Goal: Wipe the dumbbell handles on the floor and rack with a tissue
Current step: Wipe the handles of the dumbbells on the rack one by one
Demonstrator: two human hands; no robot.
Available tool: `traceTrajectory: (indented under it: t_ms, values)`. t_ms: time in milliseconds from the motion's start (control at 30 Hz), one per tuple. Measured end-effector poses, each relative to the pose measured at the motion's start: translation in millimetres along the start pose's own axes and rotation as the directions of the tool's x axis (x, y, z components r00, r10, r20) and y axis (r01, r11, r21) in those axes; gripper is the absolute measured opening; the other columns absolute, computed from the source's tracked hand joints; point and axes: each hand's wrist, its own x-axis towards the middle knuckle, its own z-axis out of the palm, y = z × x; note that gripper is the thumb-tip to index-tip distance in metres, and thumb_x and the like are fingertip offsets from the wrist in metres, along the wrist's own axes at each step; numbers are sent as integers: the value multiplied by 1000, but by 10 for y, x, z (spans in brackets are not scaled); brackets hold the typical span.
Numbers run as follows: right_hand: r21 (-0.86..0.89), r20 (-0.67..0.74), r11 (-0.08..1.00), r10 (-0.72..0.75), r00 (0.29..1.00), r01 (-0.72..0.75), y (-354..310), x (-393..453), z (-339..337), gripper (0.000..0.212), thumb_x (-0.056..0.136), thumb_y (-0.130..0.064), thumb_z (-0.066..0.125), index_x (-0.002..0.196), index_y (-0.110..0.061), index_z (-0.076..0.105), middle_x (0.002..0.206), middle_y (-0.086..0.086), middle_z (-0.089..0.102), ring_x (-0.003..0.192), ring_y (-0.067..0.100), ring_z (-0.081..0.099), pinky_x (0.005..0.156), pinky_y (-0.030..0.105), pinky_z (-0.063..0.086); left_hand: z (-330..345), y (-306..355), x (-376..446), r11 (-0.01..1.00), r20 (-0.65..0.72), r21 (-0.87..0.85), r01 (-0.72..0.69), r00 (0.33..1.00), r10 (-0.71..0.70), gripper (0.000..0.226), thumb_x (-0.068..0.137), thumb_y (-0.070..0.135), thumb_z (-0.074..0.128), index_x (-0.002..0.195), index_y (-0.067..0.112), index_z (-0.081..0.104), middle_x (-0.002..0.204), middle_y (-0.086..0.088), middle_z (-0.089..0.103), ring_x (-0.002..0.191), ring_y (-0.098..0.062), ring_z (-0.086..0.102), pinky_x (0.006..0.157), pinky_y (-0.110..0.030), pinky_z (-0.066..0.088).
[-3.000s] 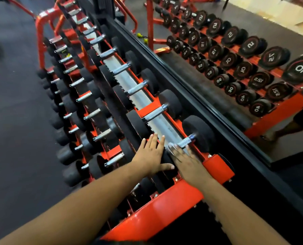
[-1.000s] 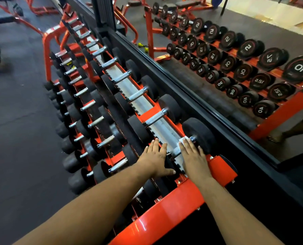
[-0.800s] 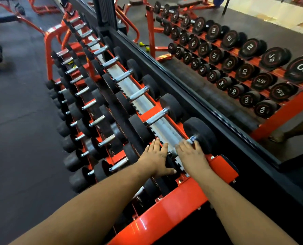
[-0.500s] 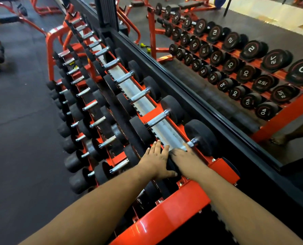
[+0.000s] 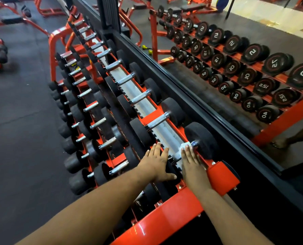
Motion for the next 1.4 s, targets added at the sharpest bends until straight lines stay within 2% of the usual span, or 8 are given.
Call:
traceTrajectory:
  t_ms: [267, 467, 600, 700, 867, 1033, 1167, 1400]
  values:
    - [432, -255, 882, 318, 913, -186, -223, 54, 47, 39, 97, -14, 63, 135, -7, 62, 147, 10, 53, 138, 24, 48, 111, 38, 43, 11, -1, -2, 1000, -4, -4, 7, 1000, -7, 118, 83, 74, 60, 161, 20, -10, 165, -17, -22, 154, -29, -18, 126, -48, 0]
    - [902, 45, 268, 720, 692, -338, -590, 118, -53, 43, 96, -18, 67, 137, -8, 60, 139, 8, 60, 129, 20, 56, 107, 30, 43, -7, 2, -6, 1000, -4, 0, 2, 1000, -2, 117, 84, 74, 59, 161, 19, -9, 166, -17, -21, 154, -30, -17, 126, -48, 1]
    - [950, 295, -175, 776, 558, -258, -629, 202, -69, 43, 92, -26, 71, 131, -40, 62, 126, -16, 61, 121, 18, 62, 106, 44, 50, -6, 10, -10, 1000, 3, 0, 3, 1000, -3, 117, 84, 73, 60, 161, 20, -9, 166, -17, -21, 154, -30, -17, 127, -48, 1]
    - [892, 452, -370, 750, 483, -260, -556, 303, -20, 54, 92, -17, 71, 142, -25, 51, 136, -7, 57, 123, 23, 61, 106, 48, 48, -2, 6, -5, 1000, -2, -1, 4, 1000, -4, 117, 84, 73, 60, 161, 20, -9, 166, -17, -20, 154, -30, -17, 126, -49, 2]
    - [828, 561, -440, 624, 544, -349, -576, 370, -161, 20, 99, -14, 59, 117, -12, 66, 99, 11, 71, 81, 21, 67, 76, 41, 57, 6, -1, 5, 1000, -9, -26, -1, 1000, 1, 117, 82, 72, 63, 161, 19, -6, 166, -18, -18, 154, -30, -16, 126, -49, 1]
    - [827, 551, -514, 658, 514, -229, -373, 562, -408, 19, 101, -8, 51, 119, -10, 60, 108, 14, 65, 87, 18, 61, 73, 30, 49, -3, -3, -9, 1000, -3, -23, -3, 1000, 3, 117, 83, 71, 63, 161, 20, -8, 166, -17, -21, 154, -30, -17, 126, -49, 1]
    - [782, 619, -495, 549, 562, -377, -599, 452, -368, 27, 99, -12, 54, 126, -15, 59, 118, 14, 66, 106, 28, 64, 85, 40, 51, -7, -7, 0, 1000, -4, -31, -4, 1000, 4, 117, 83, 71, 63, 161, 20, -7, 166, -17, -20, 154, -30, -17, 126, -48, 0]
    - [742, 654, -624, 593, 471, -244, -329, 608, -567, 24, 99, -7, 55, 122, 1, 57, 97, 9, 61, 83, 15, 60, 84, 32, 46, -18, -8, -15, 1000, 0, -23, -2, 1000, 2, 116, 83, 71, 62, 161, 20, -8, 166, -17, -21, 154, -30, -17, 126, -49, 0]
